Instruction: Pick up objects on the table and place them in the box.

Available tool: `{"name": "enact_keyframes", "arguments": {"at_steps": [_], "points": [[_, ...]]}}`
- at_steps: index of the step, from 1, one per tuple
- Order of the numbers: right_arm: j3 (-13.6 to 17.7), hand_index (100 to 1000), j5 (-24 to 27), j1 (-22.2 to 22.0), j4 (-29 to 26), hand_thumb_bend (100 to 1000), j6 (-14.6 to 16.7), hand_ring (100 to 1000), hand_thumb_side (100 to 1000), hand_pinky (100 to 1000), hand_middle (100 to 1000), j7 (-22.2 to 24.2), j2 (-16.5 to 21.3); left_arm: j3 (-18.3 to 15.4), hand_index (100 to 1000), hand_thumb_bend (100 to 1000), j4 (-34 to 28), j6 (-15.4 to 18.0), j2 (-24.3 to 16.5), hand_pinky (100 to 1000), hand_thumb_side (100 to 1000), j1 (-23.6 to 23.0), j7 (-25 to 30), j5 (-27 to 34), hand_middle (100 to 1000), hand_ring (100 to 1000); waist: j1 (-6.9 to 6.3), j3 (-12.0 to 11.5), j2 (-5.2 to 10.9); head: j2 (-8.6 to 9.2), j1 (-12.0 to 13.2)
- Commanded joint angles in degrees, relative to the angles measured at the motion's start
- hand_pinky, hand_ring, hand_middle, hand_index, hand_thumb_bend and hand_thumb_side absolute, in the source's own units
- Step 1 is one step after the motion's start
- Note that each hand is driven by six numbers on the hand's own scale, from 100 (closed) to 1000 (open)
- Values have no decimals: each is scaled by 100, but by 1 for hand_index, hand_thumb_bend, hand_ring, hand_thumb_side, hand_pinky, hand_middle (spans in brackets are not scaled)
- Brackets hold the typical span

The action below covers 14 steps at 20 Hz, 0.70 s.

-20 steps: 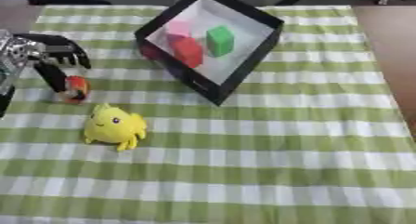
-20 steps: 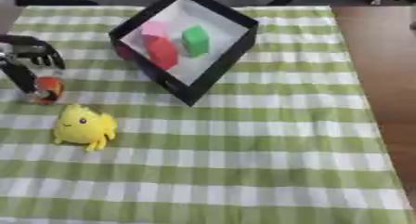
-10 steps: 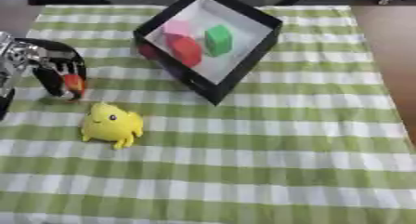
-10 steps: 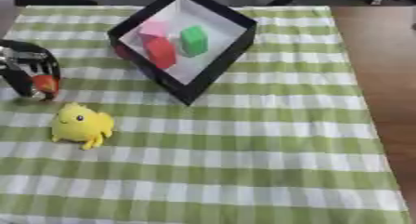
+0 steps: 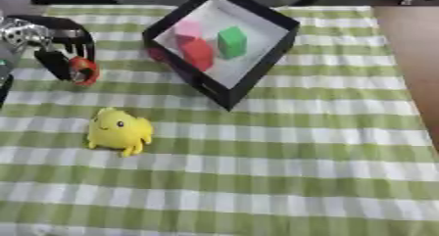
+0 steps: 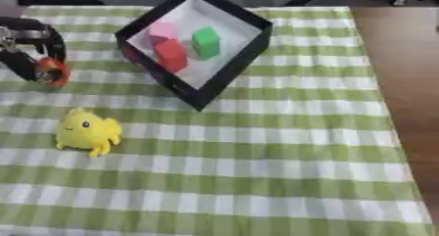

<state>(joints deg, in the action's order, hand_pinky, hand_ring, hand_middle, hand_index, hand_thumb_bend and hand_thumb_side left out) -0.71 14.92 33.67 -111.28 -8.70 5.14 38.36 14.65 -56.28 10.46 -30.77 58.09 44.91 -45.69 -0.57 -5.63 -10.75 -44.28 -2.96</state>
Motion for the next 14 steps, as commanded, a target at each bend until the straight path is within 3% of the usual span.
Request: {"name": "enact_keyframes", "arguments": {"at_steps": [1,6,9,14], "points": [[81,798,33,55,-27,100,3,688,231,914,681,-19,94,-79,535,146,-354,-129,-191,746,100,198,-97,141,661,693,-68,5,202,16,9],[72,797,45,85,-40,100,-3,688,227,914,681,-21,58,-98,526,164,-526,-256,-110,743,100,274,-289,237,659,687,-63,49,214,16,36],[39,797,72,192,-49,100,-16,688,225,914,681,5,-18,-115,519,161,-646,-296,203,743,100,614,-541,99,656,678,-49,153,193,16,104],[-50,797,133,461,-82,100,-49,688,222,914,681,87,-166,-258,510,132,-581,-243,636,745,100,946,-1079,-94,651,664,-62,474,88,16,353]]}}
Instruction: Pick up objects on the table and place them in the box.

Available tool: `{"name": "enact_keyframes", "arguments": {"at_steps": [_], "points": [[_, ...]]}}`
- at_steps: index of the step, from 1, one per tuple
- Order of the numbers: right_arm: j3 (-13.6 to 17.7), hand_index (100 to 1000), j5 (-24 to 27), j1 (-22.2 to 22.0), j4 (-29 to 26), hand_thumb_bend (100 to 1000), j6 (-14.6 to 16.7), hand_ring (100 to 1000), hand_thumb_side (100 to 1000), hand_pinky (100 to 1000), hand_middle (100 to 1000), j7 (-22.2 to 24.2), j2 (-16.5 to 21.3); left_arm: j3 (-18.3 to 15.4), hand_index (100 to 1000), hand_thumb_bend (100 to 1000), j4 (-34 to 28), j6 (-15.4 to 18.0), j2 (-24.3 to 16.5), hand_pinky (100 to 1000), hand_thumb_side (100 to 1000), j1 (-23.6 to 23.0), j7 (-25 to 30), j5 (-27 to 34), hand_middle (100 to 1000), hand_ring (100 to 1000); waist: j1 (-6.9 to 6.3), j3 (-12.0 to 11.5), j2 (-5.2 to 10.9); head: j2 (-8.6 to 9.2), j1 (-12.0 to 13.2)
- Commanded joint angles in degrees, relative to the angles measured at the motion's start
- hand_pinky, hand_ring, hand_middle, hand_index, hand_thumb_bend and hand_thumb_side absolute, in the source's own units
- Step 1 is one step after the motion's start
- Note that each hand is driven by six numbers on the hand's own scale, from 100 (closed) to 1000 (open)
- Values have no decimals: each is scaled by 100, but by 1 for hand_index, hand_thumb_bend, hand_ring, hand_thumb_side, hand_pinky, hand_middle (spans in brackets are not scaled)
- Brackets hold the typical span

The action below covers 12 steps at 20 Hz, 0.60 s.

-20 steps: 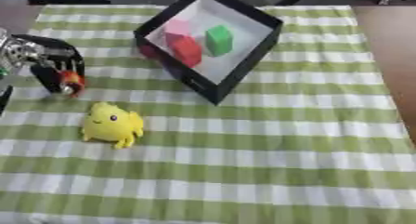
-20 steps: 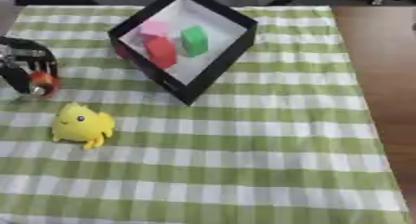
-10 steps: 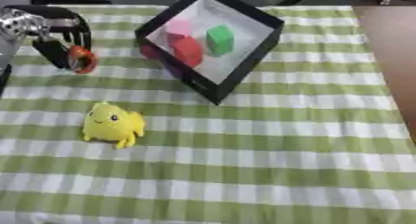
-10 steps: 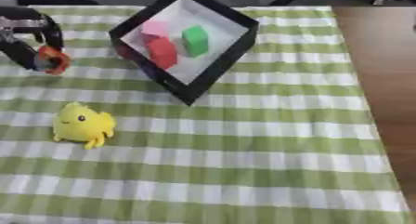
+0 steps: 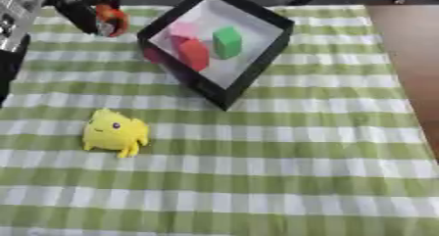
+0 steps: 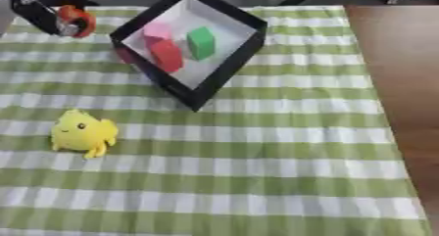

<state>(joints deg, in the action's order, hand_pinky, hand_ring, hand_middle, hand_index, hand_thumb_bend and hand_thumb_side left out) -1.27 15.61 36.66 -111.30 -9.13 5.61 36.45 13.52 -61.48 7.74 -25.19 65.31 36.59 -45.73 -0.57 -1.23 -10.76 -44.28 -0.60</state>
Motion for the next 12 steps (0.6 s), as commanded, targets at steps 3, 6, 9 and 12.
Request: {"name": "enact_keyframes", "arguments": {"at_steps": [3,6,9,12], "points": [[-41,796,116,380,-119,100,-24,687,220,914,680,65,-98,-299,509,155,11,59,297,735,100,360,-562,-302,651,665,-63,294,-18,16,317],[-116,796,169,606,-139,100,-71,687,223,914,680,125,-270,-426,508,188,95,32,520,728,100,460,-872,-599,654,673,-77,579,-120,16,535],[-173,796,202,764,-145,100,-116,686,224,914,679,184,-418,-534,510,183,200,-6,735,725,100,504,-1162,-888,652,674,-76,790,-186,22,718],[-191,795,217,843,-131,100,-148,685,228,915,678,205,-505,-627,526,131,415,-47,942,732,100,444,-1437,-1163,659,677,-61,891,-221,29,805]]}}
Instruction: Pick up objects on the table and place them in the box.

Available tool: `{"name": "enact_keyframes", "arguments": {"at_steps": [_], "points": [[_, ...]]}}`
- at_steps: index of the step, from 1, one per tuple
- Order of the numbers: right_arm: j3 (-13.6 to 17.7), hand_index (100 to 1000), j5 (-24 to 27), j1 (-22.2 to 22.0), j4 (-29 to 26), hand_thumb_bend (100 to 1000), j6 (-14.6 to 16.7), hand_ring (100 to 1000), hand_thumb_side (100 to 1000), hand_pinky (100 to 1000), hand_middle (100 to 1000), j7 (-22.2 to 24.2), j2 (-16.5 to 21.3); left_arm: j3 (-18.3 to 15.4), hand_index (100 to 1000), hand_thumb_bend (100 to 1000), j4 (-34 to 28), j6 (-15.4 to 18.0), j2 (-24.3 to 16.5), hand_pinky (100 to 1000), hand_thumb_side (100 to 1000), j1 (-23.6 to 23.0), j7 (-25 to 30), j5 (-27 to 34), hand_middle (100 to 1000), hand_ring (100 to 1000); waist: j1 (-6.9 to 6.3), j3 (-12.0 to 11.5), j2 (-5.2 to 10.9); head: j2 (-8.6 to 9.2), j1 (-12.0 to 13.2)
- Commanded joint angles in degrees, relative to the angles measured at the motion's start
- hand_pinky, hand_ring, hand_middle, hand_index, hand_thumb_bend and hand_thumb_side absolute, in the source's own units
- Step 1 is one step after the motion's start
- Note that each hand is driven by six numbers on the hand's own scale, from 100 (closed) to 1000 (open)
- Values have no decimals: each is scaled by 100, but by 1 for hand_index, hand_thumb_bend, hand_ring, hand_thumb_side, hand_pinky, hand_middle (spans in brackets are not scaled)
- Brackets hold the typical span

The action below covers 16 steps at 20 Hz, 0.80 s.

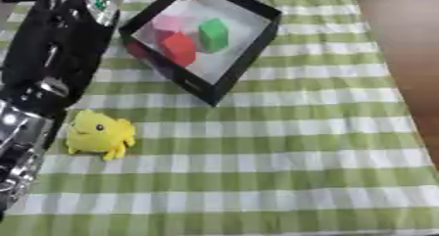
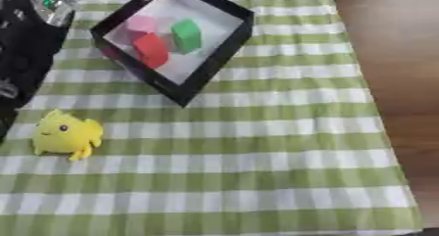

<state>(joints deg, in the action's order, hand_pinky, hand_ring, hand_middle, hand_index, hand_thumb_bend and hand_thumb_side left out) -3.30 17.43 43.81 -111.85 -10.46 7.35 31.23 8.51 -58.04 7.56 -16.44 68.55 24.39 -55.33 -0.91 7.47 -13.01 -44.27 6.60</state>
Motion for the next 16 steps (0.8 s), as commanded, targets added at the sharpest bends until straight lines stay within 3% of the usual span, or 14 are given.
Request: {"name": "enact_keyframes", "arguments": {"at_steps": [1,7,11,14,15,16], "points": [[5,795,38,144,-69,100,-26,685,229,915,678,37,-5,-124,528,127,188,-45,119,733,100,91,-308,-293,661,679,-26,40,-2,21,102],[-14,794,32,143,-55,100,-52,684,234,915,677,72,-40,-94,549,159,958,-113,259,740,100,1,-847,-832,680,697,-22,75,-8,16,110],[-8,794,23,115,-51,100,-55,683,235,915,677,78,-30,-210,583,256,1316,-199,303,749,100,-38,-1249,-1234,690,705,-13,64,-12,16,89],[-5,794,20,102,-52,100,-54,683,234,915,676,83,-17,-301,645,327,1503,-200,352,756,148,-61,-1559,-1543,703,717,-10,44,-14,16,56],[-4,794,18,96,-52,100,-53,683,231,915,676,84,-11,-323,714,488,1556,-181,359,770,227,-67,-1642,-1642,727,741,-10,36,-14,16,50],[-1,794,16,89,-51,100,-52,683,231,915,676,84,-4,-351,772,587,1600,-157,363,782,269,-72,-1704,-1745,749,758,-8,27,-13,16,43]]}}
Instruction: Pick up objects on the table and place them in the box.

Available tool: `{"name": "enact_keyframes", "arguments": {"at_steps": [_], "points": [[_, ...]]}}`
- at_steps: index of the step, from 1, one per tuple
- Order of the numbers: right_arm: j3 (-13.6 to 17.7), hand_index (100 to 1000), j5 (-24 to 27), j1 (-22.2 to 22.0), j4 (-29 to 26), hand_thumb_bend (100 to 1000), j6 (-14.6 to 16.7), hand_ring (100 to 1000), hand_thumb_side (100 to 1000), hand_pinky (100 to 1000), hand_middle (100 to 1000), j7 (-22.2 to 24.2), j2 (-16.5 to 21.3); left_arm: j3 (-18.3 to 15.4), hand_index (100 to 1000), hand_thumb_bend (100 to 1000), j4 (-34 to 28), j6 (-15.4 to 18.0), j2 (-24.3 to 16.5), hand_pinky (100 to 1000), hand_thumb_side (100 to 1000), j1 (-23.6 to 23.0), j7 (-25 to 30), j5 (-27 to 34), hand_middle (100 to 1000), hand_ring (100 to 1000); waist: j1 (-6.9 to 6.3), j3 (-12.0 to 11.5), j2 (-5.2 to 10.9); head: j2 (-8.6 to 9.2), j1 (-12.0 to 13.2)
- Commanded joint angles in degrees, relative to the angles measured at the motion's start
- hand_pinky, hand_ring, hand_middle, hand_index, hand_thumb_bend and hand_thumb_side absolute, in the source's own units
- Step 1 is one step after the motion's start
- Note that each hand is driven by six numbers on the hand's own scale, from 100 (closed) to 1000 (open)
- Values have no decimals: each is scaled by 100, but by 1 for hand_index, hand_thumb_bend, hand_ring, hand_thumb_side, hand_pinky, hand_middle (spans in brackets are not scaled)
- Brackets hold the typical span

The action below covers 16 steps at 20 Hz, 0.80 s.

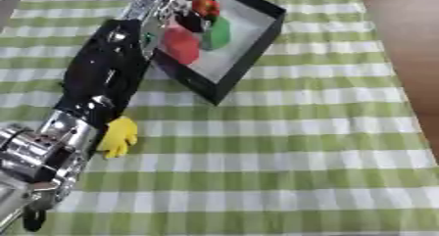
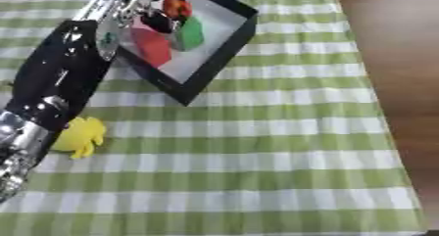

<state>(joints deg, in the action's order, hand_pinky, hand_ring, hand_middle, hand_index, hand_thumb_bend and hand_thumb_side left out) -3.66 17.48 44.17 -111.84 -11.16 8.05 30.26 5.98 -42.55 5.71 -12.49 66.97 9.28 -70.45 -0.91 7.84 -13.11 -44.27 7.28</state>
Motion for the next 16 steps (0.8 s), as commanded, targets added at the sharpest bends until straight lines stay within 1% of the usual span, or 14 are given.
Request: {"name": "enact_keyframes", "arguments": {"at_steps": [1,3,4,6,8,10,11,12,13,14,15,16], "points": [[41,794,7,43,-51,100,19,683,230,915,676,11,103,-130,813,621,78,50,-31,794,303,79,-243,-337,764,772,-7,-22,-1,16,-36],[49,794,4,26,-49,100,22,684,230,915,676,4,123,-206,869,670,71,88,-33,807,382,65,-330,-521,783,784,-5,-45,4,16,-59],[51,794,3,18,-48,100,24,683,229,914,676,2,135,-250,884,673,35,99,-40,811,408,59,-379,-557,786,782,-5,-59,8,16,-75],[54,794,-2,0,-44,100,28,684,229,914,676,-2,163,-312,888,634,-120,117,-93,813,412,62,-493,-478,782,773,-10,-94,19,16,-121],[68,794,-7,-31,-42,100,35,684,227,914,676,-19,201,-356,877,572,-354,182,-207,817,390,89,-604,-320,776,761,-24,-148,42,16,-202],[81,794,-6,-59,-43,100,41,684,227,914,677,-42,229,-397,874,546,-618,252,-339,819,397,93,-609,-146,773,756,-33,-196,65,16,-277],[85,794,-7,-78,-44,100,44,684,224,914,677,-51,253,-394,868,518,-738,299,-422,816,398,94,-573,-63,768,750,-42,-228,82,16,-348],[90,794,-10,-103,-48,100,51,684,246,914,677,-61,287,-365,864,510,-858,353,-524,815,397,93,-517,12,763,745,-54,-266,100,16,-434],[98,794,-14,-131,-51,100,59,684,221,913,677,-73,323,-315,864,483,-981,405,-627,817,405,83,-447,79,761,740,-66,-309,120,16,-521],[105,794,-16,-154,-54,100,66,684,221,913,677,-86,352,-279,864,477,-1097,474,-712,818,407,61,-369,156,760,738,-73,-342,132,16,-583],[114,794,-20,-184,-54,100,70,684,221,914,677,-100,383,-240,864,449,-1226,559,-805,821,411,28,-279,245,756,730,-83,-388,149,16,-655],[122,794,-25,-212,-52,100,73,685,221,914,677,-112,411,-199,864,449,-1361,647,-894,821,411,-12,-197,334,756,730,-92,-427,161,16,-704]]}}
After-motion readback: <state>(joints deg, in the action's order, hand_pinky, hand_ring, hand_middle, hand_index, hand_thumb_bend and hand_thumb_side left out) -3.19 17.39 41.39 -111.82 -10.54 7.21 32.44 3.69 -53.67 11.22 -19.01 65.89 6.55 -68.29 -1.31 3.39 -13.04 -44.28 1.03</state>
